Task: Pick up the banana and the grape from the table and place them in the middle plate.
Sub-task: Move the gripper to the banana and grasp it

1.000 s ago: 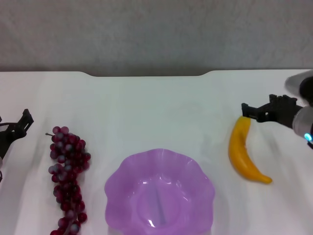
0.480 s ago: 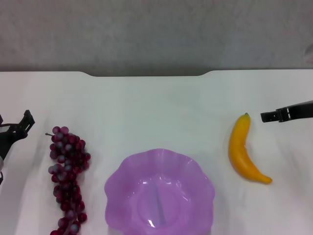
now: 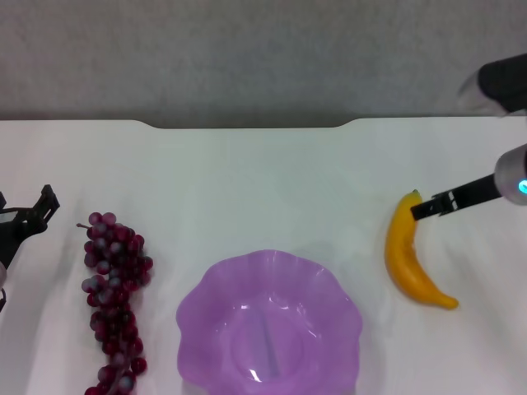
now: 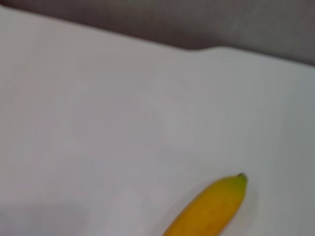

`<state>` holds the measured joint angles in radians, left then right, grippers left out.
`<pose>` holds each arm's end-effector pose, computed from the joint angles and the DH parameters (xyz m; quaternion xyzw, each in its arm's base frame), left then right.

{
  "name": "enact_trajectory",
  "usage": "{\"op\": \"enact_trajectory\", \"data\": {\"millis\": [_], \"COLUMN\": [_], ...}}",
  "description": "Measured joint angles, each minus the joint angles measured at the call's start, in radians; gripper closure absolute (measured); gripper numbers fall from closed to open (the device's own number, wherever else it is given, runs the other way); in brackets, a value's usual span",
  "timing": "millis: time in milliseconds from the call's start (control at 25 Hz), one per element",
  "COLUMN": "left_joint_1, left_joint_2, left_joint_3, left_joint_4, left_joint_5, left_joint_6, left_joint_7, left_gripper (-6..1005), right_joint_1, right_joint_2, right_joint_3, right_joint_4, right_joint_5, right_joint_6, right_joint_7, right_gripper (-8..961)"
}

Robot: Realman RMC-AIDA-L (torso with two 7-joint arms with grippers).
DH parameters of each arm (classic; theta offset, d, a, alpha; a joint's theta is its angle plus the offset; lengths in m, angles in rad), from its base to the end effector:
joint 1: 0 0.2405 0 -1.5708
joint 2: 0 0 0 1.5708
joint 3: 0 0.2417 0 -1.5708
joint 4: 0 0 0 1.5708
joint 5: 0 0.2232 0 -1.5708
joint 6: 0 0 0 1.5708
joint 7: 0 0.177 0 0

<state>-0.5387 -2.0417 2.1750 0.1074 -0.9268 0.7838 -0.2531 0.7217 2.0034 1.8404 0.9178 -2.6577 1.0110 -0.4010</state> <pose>-0.3747 0.3974 -0.0061 -0.6465 -0.3878 -0.2171 0.6201 0.2398 0.4557 -0.0055 -0.8280 0.4283 -0.0945 0.3492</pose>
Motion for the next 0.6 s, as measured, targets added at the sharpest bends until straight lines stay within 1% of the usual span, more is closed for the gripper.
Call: {"op": "enact_trajectory", "data": {"millis": [40, 240, 400, 600], "left_joint_1": [0.0, -0.004, -0.006, -0.007], "left_joint_2": [0.0, 0.0, 0.0, 0.001], "left_joint_3": [-0.001, 0.0, 0.0, 0.0], "left_joint_4": [0.0, -0.002, -0.002, 0.0], "left_joint_5": [-0.001, -0.001, 0.003, 0.002], "left_joint_6": [0.0, 0.0, 0.0, 0.0], "left_joint_7": [0.0, 0.0, 0.0, 0.0], "left_gripper": [175, 175, 175, 175], "right_joint_1": [0.019, 0.025, 0.011, 0.011], "right_joint_2": [0.0, 0.002, 0.003, 0.005], "right_joint_3": [-0.007, -0.031, -0.109, -0.195], "right_joint_4": [-0.05, -0.095, -0.127, -0.152], "right_joint_5": [0.0, 0.03, 0.1, 0.147], "right_joint_6": [-0.023, -0.065, -0.115, -0.134], "right_joint_7": [-0.001, -0.008, -0.014, -0.008], "right_gripper": [114, 118, 121, 125]}}
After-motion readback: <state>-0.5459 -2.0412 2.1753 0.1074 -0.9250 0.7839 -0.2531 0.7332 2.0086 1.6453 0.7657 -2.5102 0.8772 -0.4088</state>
